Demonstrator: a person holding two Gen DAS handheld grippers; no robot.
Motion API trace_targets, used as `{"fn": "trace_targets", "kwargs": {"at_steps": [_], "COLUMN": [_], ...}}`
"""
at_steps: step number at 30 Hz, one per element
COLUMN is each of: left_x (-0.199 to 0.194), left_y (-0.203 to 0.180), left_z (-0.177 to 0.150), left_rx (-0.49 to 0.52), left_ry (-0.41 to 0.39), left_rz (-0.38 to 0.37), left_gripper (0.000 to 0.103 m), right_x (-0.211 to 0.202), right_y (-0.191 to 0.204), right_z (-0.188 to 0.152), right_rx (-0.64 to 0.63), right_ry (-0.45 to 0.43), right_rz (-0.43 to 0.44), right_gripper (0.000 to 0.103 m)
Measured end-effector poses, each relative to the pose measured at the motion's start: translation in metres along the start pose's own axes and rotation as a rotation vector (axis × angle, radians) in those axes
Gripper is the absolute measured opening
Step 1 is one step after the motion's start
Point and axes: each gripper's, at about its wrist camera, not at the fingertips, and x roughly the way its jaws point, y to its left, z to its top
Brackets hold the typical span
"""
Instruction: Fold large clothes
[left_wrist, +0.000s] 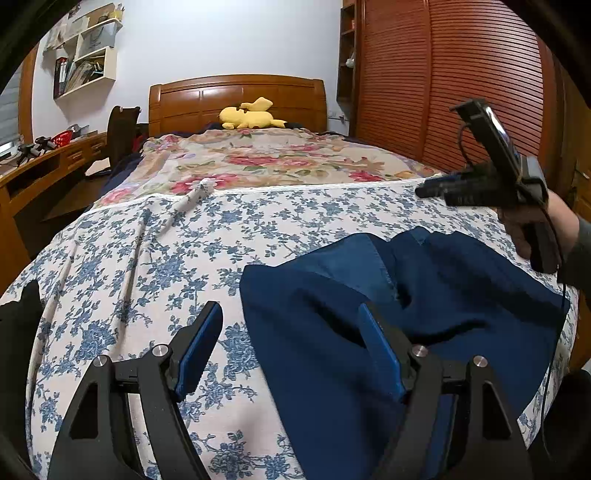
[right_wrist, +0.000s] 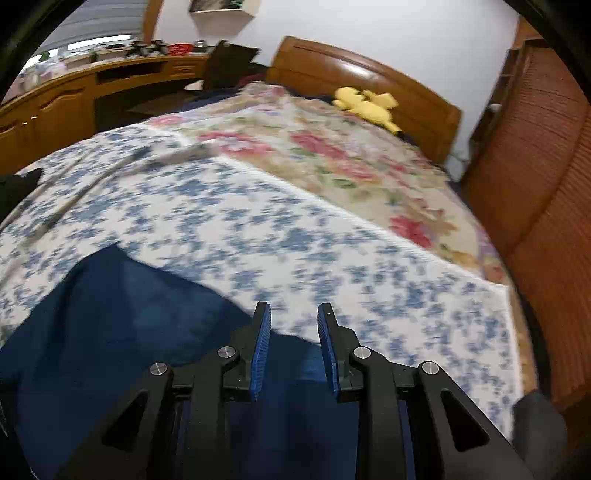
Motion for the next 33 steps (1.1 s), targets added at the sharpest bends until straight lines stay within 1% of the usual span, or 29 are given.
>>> {"fn": "trace_targets", "kwargs": {"at_steps": [6, 8, 11, 17, 22, 27, 28, 29, 30, 31, 32, 33], "left_x": [-0.001, -0.001, -0.002, -0.003, -0.004, -0.006, -0.006, -0.006, -0.006, -0.006, -0.006, -0.006], "left_y": [0.011, 0.014, 0.016, 0.02, 0.023, 0.022, 0.022, 0.022, 0.022, 0.022, 0.022, 0.022], "left_z": [0.0, -0.001, -0.002, -0.001, -0.002, -0.001, -0.001, -0.001, -0.001, -0.001, -0.001, -0.001], "left_rx": [-0.016, -0.022, -0.024, -0.026, -0.032, -0.034, -0.032, -0.033, -0.033, -0.033, -0.033, -0.034], "left_ry": [-0.002, 0.0, 0.0, -0.002, -0.002, -0.008, -0.008, -0.007, -0.007, -0.006, -0.007, -0.009], "left_rz": [0.019, 0.024, 0.026, 0.028, 0.027, 0.017, 0.017, 0.017, 0.017, 0.017, 0.018, 0.017], "left_gripper": [0.076, 0.076, 0.076, 0.076, 0.076, 0.076, 0.076, 0.076, 0.076, 0.076, 0.076, 0.076], "right_x": [0.025, 0.036, 0.052, 0.071, 0.09, 0.099, 0.098, 0.099, 0.098, 0.092, 0.086, 0.081], "right_y": [0.044, 0.056, 0.063, 0.071, 0.076, 0.077, 0.077, 0.078, 0.079, 0.079, 0.078, 0.073], "right_z": [-0.013, -0.016, -0.016, -0.014, -0.016, -0.015, -0.015, -0.015, -0.015, -0.013, -0.008, -0.002], "right_rx": [-0.011, -0.02, -0.027, -0.032, -0.028, -0.022, -0.019, -0.022, -0.043, -0.071, -0.086, -0.082], "right_ry": [0.045, 0.071, 0.096, 0.139, 0.199, 0.23, 0.234, 0.239, 0.234, 0.205, 0.151, 0.115], "right_rz": [0.167, 0.2, 0.246, 0.321, 0.38, 0.406, 0.421, 0.451, 0.457, 0.409, 0.353, 0.337], "right_gripper": [0.027, 0.027, 0.027, 0.027, 0.027, 0.027, 0.025, 0.016, 0.003, 0.003, 0.003, 0.002]}}
